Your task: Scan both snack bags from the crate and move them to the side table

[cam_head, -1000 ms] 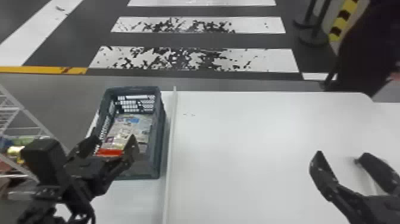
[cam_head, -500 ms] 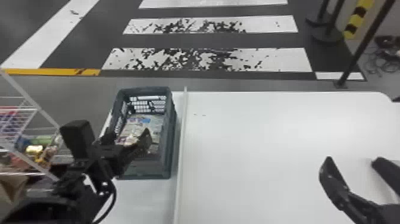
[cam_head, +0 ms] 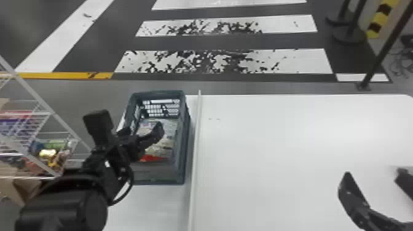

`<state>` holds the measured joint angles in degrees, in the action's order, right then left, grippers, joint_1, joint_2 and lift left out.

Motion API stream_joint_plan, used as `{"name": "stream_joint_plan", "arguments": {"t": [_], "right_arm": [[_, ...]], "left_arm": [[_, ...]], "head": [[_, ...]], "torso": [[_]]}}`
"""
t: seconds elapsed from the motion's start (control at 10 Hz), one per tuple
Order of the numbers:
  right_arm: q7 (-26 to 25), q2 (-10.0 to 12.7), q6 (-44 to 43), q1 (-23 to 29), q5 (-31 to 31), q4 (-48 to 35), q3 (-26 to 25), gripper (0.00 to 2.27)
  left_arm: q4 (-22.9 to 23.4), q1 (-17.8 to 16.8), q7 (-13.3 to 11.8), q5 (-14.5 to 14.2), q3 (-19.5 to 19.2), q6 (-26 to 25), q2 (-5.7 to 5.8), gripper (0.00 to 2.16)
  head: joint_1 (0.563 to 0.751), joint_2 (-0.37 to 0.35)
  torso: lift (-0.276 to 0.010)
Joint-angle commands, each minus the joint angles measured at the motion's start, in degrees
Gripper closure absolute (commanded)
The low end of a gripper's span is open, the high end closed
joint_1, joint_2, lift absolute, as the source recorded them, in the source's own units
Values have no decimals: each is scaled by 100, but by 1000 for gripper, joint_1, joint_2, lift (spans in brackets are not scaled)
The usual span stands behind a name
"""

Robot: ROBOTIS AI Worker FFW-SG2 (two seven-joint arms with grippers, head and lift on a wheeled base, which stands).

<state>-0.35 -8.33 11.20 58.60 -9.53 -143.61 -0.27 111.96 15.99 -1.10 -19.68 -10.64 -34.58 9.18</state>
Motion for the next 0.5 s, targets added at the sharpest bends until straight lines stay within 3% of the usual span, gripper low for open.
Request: {"name": "stream_joint_plan", "arguments": {"t": [0.0, 0.2, 0.4], "right_arm": [[0, 25, 89, -7, 110, 0, 71, 124], [0, 25, 160, -16, 189, 0, 115, 124], [-9, 25, 230, -33, 215, 9, 97, 124]], "left_arm": [[-359, -281, 14, -89, -70, -107, 67, 80], [-702, -597, -21, -115, -87, -283, 163, 83], [-1053, -869, -48, -53, 0, -388, 163, 83]], "head": [[695, 160], [695, 181], [695, 195]], "torso": [[-29], [-29], [-29]]}}
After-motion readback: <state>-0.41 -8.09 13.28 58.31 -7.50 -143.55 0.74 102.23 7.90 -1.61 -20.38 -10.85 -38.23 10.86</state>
